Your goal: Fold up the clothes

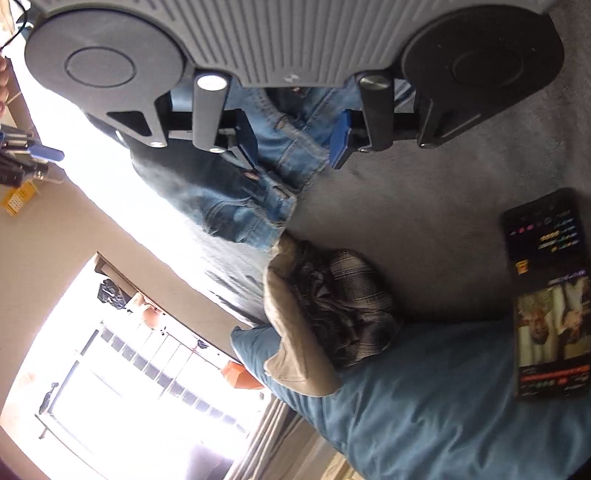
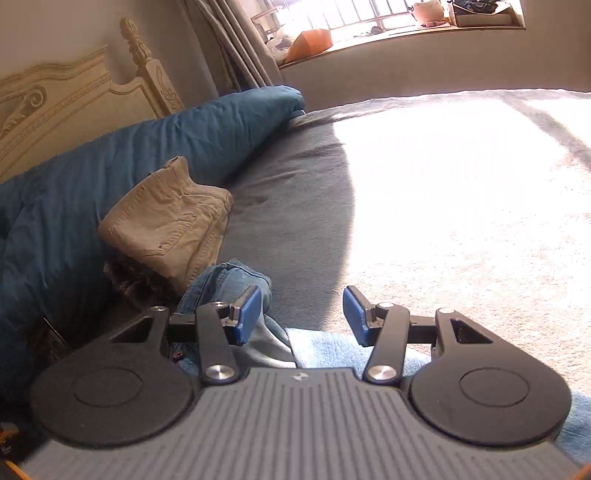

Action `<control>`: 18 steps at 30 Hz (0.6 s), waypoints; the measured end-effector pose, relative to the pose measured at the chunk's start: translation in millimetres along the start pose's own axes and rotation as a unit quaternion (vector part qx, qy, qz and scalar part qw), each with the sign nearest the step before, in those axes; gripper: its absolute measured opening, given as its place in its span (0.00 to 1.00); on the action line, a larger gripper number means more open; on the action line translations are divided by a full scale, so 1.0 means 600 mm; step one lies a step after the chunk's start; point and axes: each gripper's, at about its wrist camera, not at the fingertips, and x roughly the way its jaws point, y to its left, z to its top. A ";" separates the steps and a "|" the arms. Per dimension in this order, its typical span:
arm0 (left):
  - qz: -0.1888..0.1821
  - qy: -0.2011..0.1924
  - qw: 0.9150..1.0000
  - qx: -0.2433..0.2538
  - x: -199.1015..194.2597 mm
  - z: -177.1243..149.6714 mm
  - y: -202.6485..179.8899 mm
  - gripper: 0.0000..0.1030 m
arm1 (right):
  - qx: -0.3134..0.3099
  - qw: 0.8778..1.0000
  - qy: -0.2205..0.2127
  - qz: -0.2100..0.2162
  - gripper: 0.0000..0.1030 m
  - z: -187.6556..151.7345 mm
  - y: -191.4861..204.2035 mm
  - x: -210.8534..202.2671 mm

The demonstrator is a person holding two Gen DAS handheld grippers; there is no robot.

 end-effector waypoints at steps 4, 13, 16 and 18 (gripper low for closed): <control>-0.024 0.005 0.999 0.026 0.063 0.037 -0.064 0.39 | -0.027 1.000 0.011 -0.006 0.43 -0.022 0.003 -0.014; 0.007 0.065 0.997 0.035 0.194 0.010 -0.096 0.32 | -0.103 0.990 0.005 -0.097 0.43 -0.083 -0.010 -0.125; 0.009 0.057 0.997 0.051 0.198 0.000 -0.096 0.27 | -0.078 0.990 0.019 -0.114 0.43 -0.106 -0.040 -0.152; 0.008 0.057 0.997 0.055 0.204 -0.001 -0.097 0.27 | -0.057 0.991 0.029 -0.119 0.43 -0.121 -0.060 -0.168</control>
